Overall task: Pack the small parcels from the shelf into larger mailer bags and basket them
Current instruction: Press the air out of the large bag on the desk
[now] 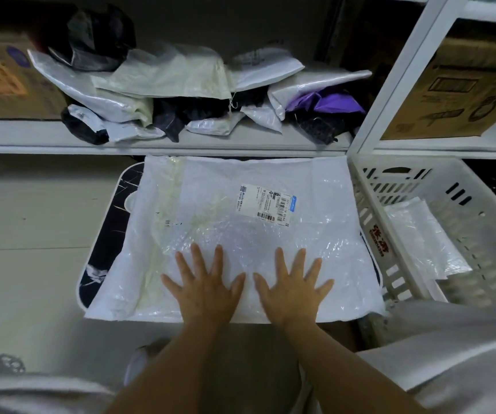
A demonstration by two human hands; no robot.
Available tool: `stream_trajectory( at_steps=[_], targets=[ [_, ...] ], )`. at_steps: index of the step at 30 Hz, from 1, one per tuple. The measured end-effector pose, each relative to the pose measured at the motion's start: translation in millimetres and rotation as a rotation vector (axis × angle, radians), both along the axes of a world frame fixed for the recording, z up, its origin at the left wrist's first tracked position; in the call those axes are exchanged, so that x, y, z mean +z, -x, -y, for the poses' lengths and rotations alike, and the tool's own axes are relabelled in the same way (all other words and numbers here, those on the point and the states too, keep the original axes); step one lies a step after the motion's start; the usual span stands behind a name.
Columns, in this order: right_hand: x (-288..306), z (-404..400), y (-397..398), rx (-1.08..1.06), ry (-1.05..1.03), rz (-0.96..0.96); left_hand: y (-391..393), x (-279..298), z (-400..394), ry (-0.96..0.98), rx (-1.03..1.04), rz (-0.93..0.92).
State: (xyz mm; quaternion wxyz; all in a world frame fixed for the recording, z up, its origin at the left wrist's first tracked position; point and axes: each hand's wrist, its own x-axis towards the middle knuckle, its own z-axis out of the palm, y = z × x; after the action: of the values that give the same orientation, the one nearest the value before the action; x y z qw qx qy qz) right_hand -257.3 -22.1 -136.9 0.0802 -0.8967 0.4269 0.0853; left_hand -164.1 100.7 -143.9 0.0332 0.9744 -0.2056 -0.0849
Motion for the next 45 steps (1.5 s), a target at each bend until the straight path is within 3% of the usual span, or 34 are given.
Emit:
stream_trajectory(
  at_steps=[6, 10, 13, 16, 19, 23, 28, 32, 34, 38, 41, 45],
  targets=[
    [5.9, 6.8, -6.8, 0.030, 0.036, -0.022, -3.4, 4.1, 2.3, -0.036, 0.010, -0.002],
    [21.8, 32.3, -12.6, 0.137, 0.157, 0.021, -30.6, 24.3, 0.7, -0.043, 0.038, 0.083],
    [35.8, 58.1, -26.3, 0.196, 0.241, -0.047, -59.4, 33.8, -6.7, -0.160, -0.005, 0.194],
    [42.8, 70.7, -44.1, 0.298, 0.284, -0.038, -76.9, 31.6, -12.3, -0.171, -0.038, 0.162],
    [28.4, 70.6, -58.4, 0.401, 0.186, -0.038, -85.5, 22.3, -12.6, -0.122, 0.008, 0.034],
    [4.2, 69.7, -63.2, 0.324, -0.005, -0.044, -87.4, 13.4, -12.9, -0.129, 0.022, -0.020],
    [11.1, 68.7, -68.7, 0.292, 0.018, -0.041, -95.2, 19.5, -9.0, -0.163, 0.079, 0.051],
    [26.6, 68.4, -91.6, 0.236, 0.188, 0.095, -121.0, 36.3, 1.0, -0.058, 0.136, 0.207],
    [31.8, 71.3, -109.6, 0.250, 0.221, 0.160, -135.3, 39.1, 14.2, -0.093, 0.078, 0.238],
    [20.8, 84.8, -130.5, 0.406, 0.066, 0.044, -150.2, 25.8, 38.4, -0.052, -0.111, 0.030],
    [8.9, 95.0, -129.7, 0.321, -0.068, 0.004, -154.6, 15.5, 38.6, -0.068, -0.100, -0.008],
    [5.1, 104.0, -126.5, 0.314, -0.060, 0.002, -156.4, 18.6, 39.0, -0.065, -0.009, -0.021]
  ],
)
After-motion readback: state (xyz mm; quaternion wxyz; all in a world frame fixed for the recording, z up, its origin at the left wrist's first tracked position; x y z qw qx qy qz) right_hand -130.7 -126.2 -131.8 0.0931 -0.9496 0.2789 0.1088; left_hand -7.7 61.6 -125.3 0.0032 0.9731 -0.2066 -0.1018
